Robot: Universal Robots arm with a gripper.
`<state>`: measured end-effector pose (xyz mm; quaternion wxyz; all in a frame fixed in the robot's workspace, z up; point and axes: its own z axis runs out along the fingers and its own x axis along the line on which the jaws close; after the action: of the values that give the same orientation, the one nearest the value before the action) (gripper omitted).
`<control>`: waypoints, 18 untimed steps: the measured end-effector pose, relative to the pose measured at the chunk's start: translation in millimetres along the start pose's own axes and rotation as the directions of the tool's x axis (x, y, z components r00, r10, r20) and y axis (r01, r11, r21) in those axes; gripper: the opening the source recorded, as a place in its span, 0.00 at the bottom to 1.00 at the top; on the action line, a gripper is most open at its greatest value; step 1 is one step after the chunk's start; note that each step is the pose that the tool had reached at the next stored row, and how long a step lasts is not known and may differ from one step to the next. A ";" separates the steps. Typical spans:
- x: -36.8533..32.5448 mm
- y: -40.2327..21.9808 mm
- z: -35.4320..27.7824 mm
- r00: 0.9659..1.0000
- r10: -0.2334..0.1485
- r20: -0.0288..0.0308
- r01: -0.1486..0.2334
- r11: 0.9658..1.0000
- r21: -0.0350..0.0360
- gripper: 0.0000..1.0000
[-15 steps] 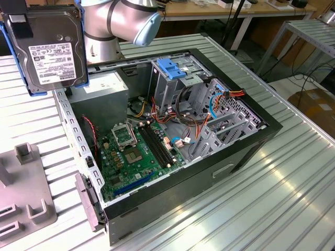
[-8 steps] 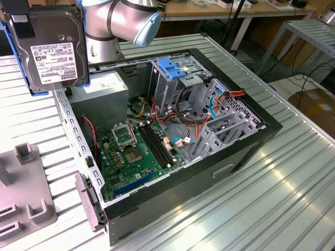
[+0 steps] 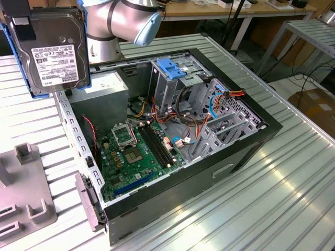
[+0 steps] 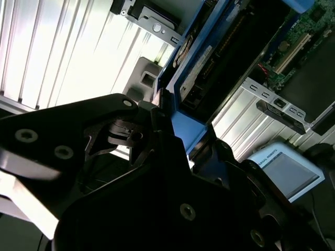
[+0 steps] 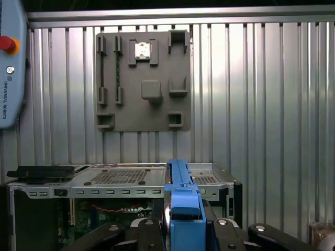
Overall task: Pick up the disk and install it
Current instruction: 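Pick up the disk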
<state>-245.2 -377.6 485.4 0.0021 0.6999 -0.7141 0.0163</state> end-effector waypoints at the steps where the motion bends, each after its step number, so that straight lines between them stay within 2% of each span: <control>1: 3.5 -0.1 0.1 1.000 0.000 0.000 0.000 1.000 0.000 0.37; 2: 7.0 -0.4 0.2 1.000 0.000 0.000 0.000 1.000 0.000 0.37; 4: 8.4 -2.9 0.4 1.000 0.000 0.000 0.000 1.000 0.000 0.37; 8: 9.1 -15.0 0.9 1.000 0.000 0.000 0.000 1.000 0.000 0.37; 10: 9.2 -23.6 1.2 1.000 0.000 0.000 0.000 1.000 0.000 0.37; 11: 9.3 -30.7 1.5 1.000 0.000 0.000 0.000 1.000 0.000 0.37; 15: 9.2 -49.3 2.1 1.000 0.000 0.000 0.000 1.000 0.000 0.37; 18: 9.2 -66.1 2.8 1.000 0.000 0.000 0.000 1.000 0.000 0.37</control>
<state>-179.3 -388.2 484.2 0.0021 0.6999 -0.7141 0.0164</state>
